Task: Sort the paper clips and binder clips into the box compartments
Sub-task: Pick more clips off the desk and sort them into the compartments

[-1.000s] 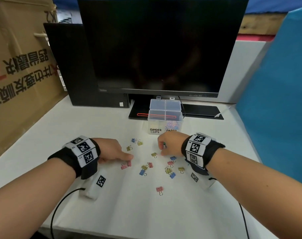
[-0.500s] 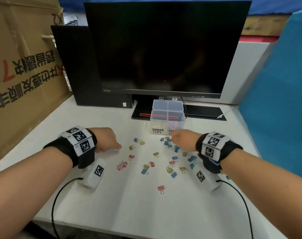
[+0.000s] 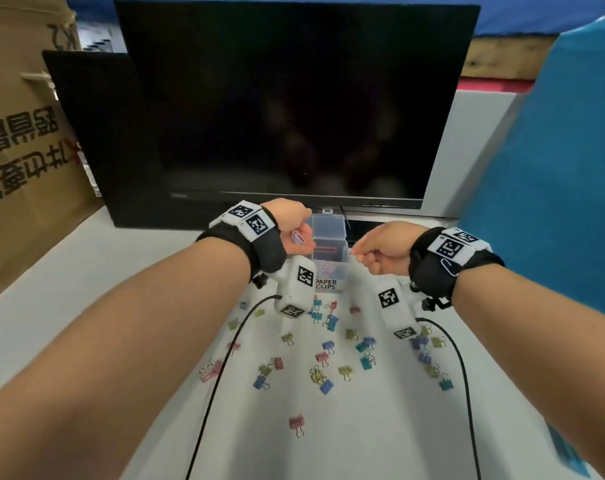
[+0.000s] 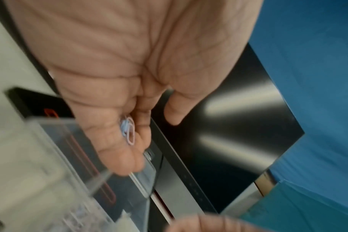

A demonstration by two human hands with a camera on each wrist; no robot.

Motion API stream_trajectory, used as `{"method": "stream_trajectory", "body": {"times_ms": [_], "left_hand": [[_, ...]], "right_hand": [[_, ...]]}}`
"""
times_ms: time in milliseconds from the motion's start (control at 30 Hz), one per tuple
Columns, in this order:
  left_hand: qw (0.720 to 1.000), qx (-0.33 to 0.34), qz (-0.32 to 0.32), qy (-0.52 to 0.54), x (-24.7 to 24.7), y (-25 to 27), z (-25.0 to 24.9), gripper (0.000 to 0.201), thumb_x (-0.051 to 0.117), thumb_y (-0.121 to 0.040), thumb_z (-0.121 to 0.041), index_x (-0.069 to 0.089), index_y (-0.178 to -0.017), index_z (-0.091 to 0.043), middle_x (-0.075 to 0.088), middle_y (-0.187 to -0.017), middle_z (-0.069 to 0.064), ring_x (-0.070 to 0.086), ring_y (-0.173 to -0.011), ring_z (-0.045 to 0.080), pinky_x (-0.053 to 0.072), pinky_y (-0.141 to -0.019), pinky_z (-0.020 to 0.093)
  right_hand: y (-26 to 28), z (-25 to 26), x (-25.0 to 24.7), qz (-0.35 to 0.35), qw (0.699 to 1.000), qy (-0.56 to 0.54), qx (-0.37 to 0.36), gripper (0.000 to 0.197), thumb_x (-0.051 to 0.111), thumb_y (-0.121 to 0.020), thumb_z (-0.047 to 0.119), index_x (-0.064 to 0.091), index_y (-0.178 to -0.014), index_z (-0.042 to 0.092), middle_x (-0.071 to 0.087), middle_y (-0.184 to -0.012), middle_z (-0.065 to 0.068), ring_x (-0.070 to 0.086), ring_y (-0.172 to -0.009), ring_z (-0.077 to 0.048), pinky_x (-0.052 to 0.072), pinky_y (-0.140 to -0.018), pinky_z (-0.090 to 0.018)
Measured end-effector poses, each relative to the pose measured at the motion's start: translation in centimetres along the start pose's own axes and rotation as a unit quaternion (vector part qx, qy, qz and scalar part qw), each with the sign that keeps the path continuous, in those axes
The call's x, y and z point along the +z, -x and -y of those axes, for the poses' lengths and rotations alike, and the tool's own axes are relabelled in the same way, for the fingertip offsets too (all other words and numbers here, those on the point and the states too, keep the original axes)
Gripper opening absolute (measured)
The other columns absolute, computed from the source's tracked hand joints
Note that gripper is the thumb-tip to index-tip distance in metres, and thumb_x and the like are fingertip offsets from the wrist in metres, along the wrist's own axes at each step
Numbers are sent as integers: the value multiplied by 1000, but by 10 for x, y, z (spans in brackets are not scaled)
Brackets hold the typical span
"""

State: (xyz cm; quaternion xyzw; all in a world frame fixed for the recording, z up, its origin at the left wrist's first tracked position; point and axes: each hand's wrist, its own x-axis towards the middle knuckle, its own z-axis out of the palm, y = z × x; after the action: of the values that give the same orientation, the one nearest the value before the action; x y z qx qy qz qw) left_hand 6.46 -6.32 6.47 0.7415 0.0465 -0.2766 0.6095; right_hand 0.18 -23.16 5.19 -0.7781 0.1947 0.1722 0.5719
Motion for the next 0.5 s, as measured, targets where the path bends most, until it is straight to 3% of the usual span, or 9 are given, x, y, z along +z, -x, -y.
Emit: {"method": "stream_trajectory", "body": {"times_ms": [67, 133, 167, 233, 267, 333, 367, 433, 500], "left_hand": [[999, -1, 8, 36, 18, -13, -5, 33, 39, -101, -25, 45, -78, -1, 45, -69, 12, 55, -75, 19, 54, -91, 37], [1000, -8, 13, 24, 27, -21, -7, 39, 36, -101, -31, 47, -87, 4, 48, -77, 14, 53, -71, 21, 51, -83, 36], [1000, -13, 23, 4, 30, -24, -7, 44, 34, -101, -34, 51, -97, 6, 53, -84, 16, 57, -78, 26, 49, -82, 36], [998, -20, 45, -36, 30, -31, -6, 58, 31, -101, -41, 53, -117, 9, 61, -109, 19, 60, -106, 35, 47, -92, 37], [998, -20, 54, -36, 30, -30, -6, 59, 29, -100, -44, 56, -113, 7, 62, -109, 14, 61, -102, 33, 48, -88, 33], [998, -14, 53, -31, 28, -24, -9, 57, 29, -100, -46, 57, -100, 4, 57, -90, 10, 55, -74, 21, 45, -69, 27], [998, -2, 47, -36, 25, -21, -9, 57, 29, -101, -44, 57, -107, 5, 58, -94, 12, 55, -75, 20, 46, -73, 29], [996, 33, 36, -68, 17, -13, -7, 56, 29, -102, -41, 56, -120, 4, 61, -116, 15, 61, -103, 24, 45, -95, 37], [993, 73, 0, -89, 6, 0, -2, 44, 35, -102, -39, 64, -101, -6, 64, -115, 11, 59, -109, 23, 46, -97, 40]], "right_hand": [[-9, 14, 4, -7, 1000, -26, 0, 16, 44, -97, -1, 53, -83, 1, 49, -65, -9, 46, -50, -11, 45, -38, -16], [-19, 25, 7, -14, 998, -57, 12, 14, 45, -95, -5, 53, -84, -1, 53, -73, -13, 55, -63, -18, 56, -51, -21], [-23, 30, 8, -9, 996, -83, 32, 13, 46, -93, -7, 54, -86, -1, 56, -80, -14, 58, -70, -21, 58, -62, -25], [-28, 39, 9, -15, 989, -130, 66, 17, 40, -95, -9, 55, -97, -1, 56, -88, -16, 61, -86, -24, 56, -77, -27], [-25, 40, 9, -12, 988, -141, 59, 24, 35, -97, -7, 55, -110, -4, 57, -95, -19, 60, -101, -28, 54, -86, -28], [-23, 37, 8, -3, 993, -108, 37, 38, 25, -102, 0, 37, -137, -10, 50, -130, -29, 41, -134, -36, 34, -112, -37], [-23, 36, 6, 5, 995, -94, 28, 41, 22, -103, 2, 29, -142, -11, 38, -144, -29, 32, -140, -37, 25, -117, -41], [-17, 37, 3, 5, 995, -102, 13, 42, 21, -103, 0, 27, -143, -12, 29, -150, -29, 29, -141, -40, 23, -118, -44], [-9, 35, -2, -15, 992, -123, 9, 39, 25, -101, -4, 35, -137, -14, 38, -145, -31, 40, -134, -40, 36, -109, -42]]}}
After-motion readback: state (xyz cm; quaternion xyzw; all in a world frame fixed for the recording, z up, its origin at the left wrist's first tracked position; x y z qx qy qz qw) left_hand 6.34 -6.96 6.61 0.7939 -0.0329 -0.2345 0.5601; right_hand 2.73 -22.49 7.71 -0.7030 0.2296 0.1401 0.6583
